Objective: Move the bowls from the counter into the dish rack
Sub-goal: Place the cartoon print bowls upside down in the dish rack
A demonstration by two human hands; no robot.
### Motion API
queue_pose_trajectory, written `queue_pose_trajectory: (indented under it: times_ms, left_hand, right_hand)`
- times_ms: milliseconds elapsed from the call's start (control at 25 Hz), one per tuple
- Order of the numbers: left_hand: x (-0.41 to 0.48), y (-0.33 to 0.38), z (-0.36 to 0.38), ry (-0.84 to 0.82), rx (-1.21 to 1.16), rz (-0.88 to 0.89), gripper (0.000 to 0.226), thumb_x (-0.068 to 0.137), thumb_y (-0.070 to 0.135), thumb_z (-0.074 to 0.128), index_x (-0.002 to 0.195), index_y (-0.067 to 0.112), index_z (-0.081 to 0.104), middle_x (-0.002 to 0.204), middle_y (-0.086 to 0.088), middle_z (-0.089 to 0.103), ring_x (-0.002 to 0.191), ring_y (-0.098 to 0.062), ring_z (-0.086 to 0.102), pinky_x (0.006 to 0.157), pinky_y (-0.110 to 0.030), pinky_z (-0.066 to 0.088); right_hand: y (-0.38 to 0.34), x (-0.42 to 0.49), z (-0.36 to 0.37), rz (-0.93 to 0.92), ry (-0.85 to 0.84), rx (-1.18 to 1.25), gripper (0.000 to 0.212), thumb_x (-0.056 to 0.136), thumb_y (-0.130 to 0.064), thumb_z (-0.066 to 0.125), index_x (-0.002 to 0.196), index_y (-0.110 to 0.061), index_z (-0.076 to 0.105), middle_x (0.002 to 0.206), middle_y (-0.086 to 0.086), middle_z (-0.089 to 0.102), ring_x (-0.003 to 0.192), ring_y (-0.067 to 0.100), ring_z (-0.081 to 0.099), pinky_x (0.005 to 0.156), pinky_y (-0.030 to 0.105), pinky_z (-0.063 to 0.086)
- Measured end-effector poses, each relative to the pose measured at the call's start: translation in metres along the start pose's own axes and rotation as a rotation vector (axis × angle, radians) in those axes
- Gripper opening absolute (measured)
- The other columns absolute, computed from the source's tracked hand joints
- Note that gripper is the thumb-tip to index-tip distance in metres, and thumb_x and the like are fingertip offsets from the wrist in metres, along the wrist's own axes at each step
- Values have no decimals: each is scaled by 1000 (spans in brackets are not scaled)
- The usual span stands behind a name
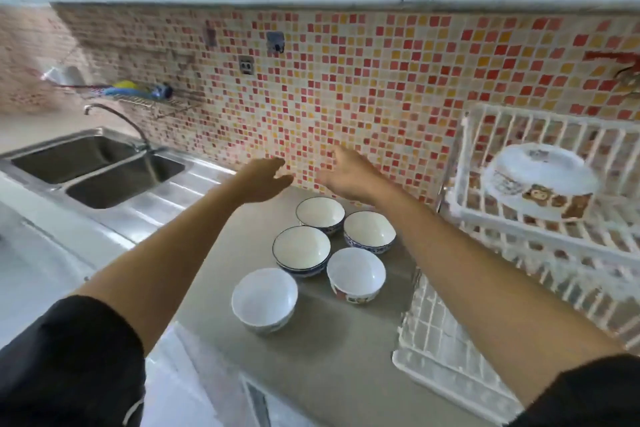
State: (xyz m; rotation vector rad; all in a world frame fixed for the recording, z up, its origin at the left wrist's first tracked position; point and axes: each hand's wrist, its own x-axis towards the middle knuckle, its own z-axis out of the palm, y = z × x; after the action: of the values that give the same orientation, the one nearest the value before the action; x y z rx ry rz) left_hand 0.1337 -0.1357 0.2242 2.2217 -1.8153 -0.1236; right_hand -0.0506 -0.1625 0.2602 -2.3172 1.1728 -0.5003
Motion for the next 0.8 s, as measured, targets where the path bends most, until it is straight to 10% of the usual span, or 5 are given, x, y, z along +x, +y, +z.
queue_pose_trajectory:
  times_ms: [320,800]
  left_hand:
    - [-66,-100,165,-317,-28,-404,63,94,40,46,138,-3,33,136,-24,48,124,-39,48,100,-41,40]
    - [-95,-94,175,60,-753,-663,51,84,-5,47,134,5,39,126,-20,50,101,-40,59,67,-38,58]
  right_hand:
    - [92,-19,204,449,-357,151,63,92,-43,49,135,1,39,139,18,47,126,32,46,100,33,39]
    - [80,-22,243,449,-226,595,54,92,-32,54,137,-12,33,136,8,52,117,22,55,95,32,44]
